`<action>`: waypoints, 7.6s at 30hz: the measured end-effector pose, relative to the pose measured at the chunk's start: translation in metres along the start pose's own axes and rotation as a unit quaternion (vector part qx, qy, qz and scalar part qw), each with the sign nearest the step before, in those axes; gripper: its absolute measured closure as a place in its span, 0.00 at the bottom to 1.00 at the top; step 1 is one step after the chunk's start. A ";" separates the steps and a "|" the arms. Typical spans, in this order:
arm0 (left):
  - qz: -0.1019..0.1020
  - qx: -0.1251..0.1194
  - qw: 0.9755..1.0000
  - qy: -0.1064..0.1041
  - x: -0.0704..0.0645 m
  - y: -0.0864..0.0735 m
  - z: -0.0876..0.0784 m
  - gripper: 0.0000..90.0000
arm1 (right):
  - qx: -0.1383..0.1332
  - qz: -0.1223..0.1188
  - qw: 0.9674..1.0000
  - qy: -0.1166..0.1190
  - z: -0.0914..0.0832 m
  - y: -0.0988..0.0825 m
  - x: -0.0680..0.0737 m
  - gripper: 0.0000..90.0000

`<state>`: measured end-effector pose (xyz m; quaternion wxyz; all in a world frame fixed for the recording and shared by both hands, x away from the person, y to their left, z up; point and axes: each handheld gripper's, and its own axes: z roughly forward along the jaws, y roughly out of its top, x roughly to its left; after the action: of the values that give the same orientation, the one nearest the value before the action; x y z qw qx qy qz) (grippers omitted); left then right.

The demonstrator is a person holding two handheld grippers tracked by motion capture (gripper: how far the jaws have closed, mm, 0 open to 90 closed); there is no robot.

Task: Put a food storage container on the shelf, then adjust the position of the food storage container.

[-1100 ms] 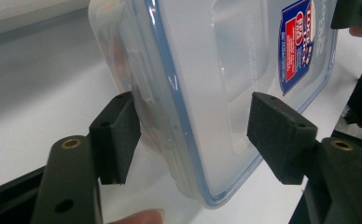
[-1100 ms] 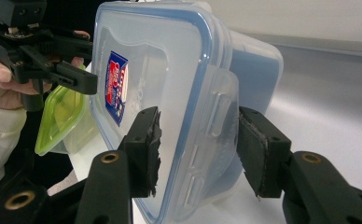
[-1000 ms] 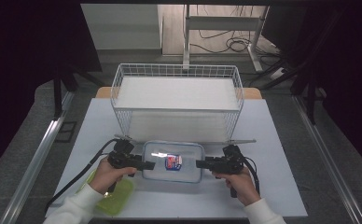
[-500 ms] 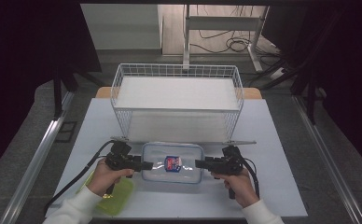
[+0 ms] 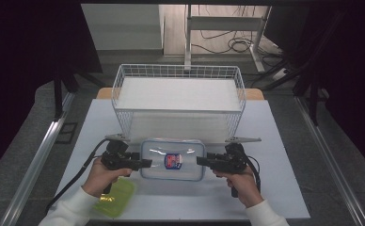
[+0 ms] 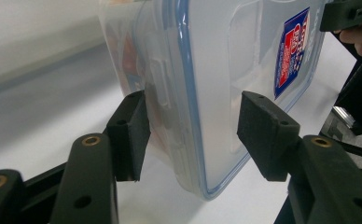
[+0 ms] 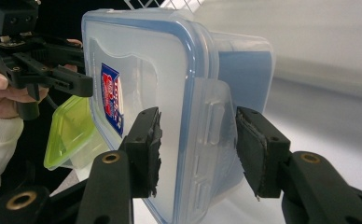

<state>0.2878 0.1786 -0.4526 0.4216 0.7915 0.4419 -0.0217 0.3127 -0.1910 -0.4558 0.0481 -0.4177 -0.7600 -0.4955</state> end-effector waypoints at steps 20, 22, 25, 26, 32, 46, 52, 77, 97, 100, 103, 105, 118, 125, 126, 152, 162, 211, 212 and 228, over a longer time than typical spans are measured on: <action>0.044 -0.048 0.998 0.023 -0.019 0.045 -0.044 0.49 | -0.036 -0.058 0.998 -0.013 -0.025 0.054 0.032 0.58; 0.051 -0.049 0.997 0.025 -0.020 0.055 -0.051 0.49 | -0.040 -0.067 0.997 -0.016 -0.029 0.066 0.037 0.58; 0.055 -0.052 0.997 0.026 -0.020 0.062 -0.055 0.49 | -0.042 -0.072 0.996 -0.018 -0.031 0.073 0.040 0.58; 0.055 -0.054 0.997 0.026 -0.020 0.066 -0.056 0.49 | -0.042 -0.074 0.996 -0.019 -0.032 0.077 0.041 0.58; 0.061 -0.061 0.996 0.028 -0.020 0.087 -0.065 0.49 | -0.046 -0.085 0.995 -0.025 -0.038 0.101 0.045 0.57; 0.057 -0.068 0.996 0.029 -0.010 0.138 -0.073 0.49 | -0.052 -0.093 0.994 -0.029 -0.044 0.159 0.038 0.57; 0.051 -0.072 0.996 0.023 -0.005 0.155 -0.075 0.49 | -0.048 -0.082 0.995 -0.027 -0.044 0.180 0.033 0.57; -0.030 -0.091 0.995 -0.012 0.026 0.190 -0.054 0.44 | -0.049 0.004 0.998 -0.039 -0.028 0.218 -0.004 0.53; -0.078 -0.086 0.993 0.010 0.044 0.196 -0.041 0.06 | -0.067 0.023 0.995 -0.071 -0.021 0.204 -0.003 0.47; -0.069 -0.107 0.992 0.013 0.041 0.193 -0.051 0.06 | -0.074 0.019 0.994 -0.072 -0.028 0.200 -0.003 0.47; -0.055 -0.120 0.991 0.022 0.036 0.186 -0.059 0.18 | -0.075 0.018 0.995 -0.068 -0.035 0.195 -0.005 0.47; -0.038 -0.130 0.990 0.032 0.028 0.173 -0.068 0.32 | -0.076 0.016 0.995 -0.065 -0.038 0.190 -0.006 0.47; 0.027 -0.057 0.998 -0.001 0.009 0.138 -0.050 1.00 | -0.050 -0.004 0.997 -0.053 -0.047 0.162 0.000 0.44; 0.011 -0.065 0.998 -0.014 0.018 0.144 -0.037 1.00 | -0.034 -0.019 0.998 -0.040 -0.045 0.149 0.000 0.43; 0.009 -0.066 0.998 -0.013 0.019 0.144 -0.037 1.00 | -0.032 -0.021 0.998 -0.040 -0.045 0.148 0.000 0.43; 0.029 -0.063 0.997 -0.024 0.007 0.097 -0.044 1.00 | -0.014 -0.046 0.999 -0.007 -0.053 0.081 -0.004 0.42; 0.032 -0.023 0.999 -0.002 0.003 0.048 -0.026 0.66 | 0.016 -0.049 0.998 -0.022 -0.044 0.051 -0.015 0.42; 0.049 -0.008 0.993 0.104 0.030 -0.077 -0.104 0.95 | 0.053 -0.028 0.997 -0.056 -0.048 -0.041 -0.040 0.39; 0.048 -0.006 0.994 0.096 0.031 -0.084 -0.110 1.00 | 0.051 -0.029 0.997 -0.056 -0.050 -0.042 -0.040 0.39; 0.023 0.043 0.990 0.130 0.046 -0.128 -0.130 1.00 | 0.059 -0.031 0.996 -0.053 -0.045 -0.042 -0.039 0.39</action>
<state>0.1803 0.3316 -0.4707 0.3265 0.8151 0.4730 0.0724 0.2942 -0.2564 -0.4818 0.0171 -0.4162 -0.8019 -0.4284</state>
